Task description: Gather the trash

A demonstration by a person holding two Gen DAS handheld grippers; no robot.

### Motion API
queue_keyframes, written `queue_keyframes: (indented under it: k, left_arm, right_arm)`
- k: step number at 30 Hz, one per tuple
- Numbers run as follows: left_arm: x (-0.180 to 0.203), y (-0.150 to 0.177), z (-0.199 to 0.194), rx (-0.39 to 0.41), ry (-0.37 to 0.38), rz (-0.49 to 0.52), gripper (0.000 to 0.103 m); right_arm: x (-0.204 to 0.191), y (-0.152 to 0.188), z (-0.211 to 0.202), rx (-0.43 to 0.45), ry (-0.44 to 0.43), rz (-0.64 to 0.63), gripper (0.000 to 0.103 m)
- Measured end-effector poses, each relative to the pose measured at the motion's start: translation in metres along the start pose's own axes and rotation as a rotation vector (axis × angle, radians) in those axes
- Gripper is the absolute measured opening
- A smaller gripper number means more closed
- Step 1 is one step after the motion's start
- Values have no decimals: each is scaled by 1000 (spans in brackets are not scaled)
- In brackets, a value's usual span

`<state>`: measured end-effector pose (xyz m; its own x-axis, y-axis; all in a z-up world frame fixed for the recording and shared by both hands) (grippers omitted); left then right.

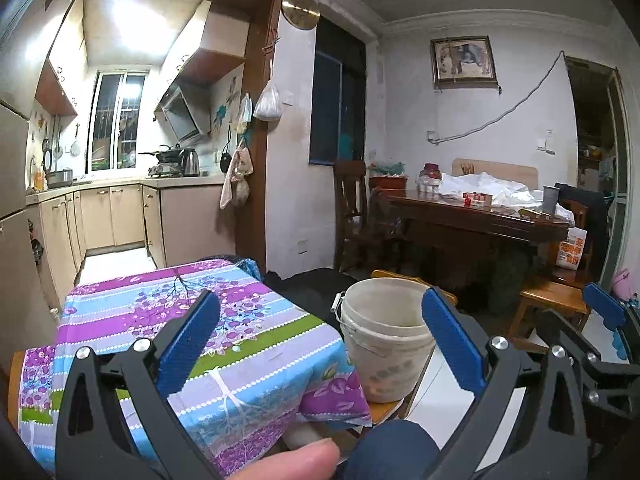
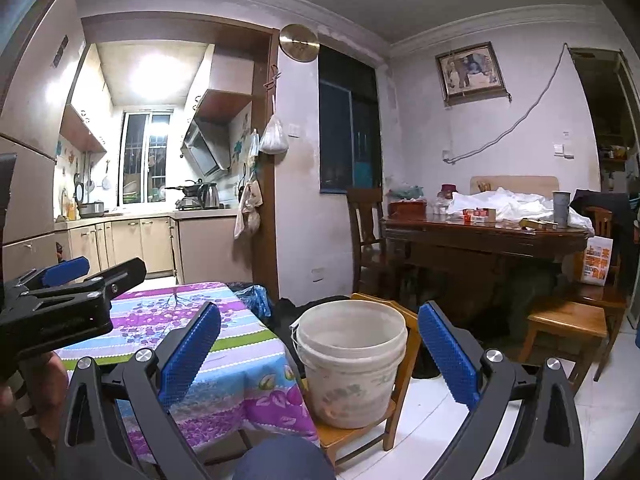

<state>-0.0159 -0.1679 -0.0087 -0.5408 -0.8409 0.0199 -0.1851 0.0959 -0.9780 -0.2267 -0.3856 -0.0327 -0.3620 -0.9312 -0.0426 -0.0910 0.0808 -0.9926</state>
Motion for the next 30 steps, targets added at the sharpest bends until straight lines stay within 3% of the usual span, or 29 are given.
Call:
queue_keyframes:
  k: [30]
  left_arm:
    - [-10,3,5,-37,-52,9,97]
  right_arm:
    - [-9,-1,8,-15,-43,-5,98]
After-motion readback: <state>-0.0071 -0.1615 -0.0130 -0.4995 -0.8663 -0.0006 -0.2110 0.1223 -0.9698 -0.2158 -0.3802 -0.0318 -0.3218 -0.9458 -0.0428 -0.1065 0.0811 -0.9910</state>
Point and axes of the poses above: each gripper's, at about its wrist camera, not at the fingertips, and z roughly the way its jaws point, x to its right, y to its underside, the point moved 3 cm from there along z, roughly the way its jaws point, and after that the axes turned 5 degrees about -y, right-handed, at the moved point
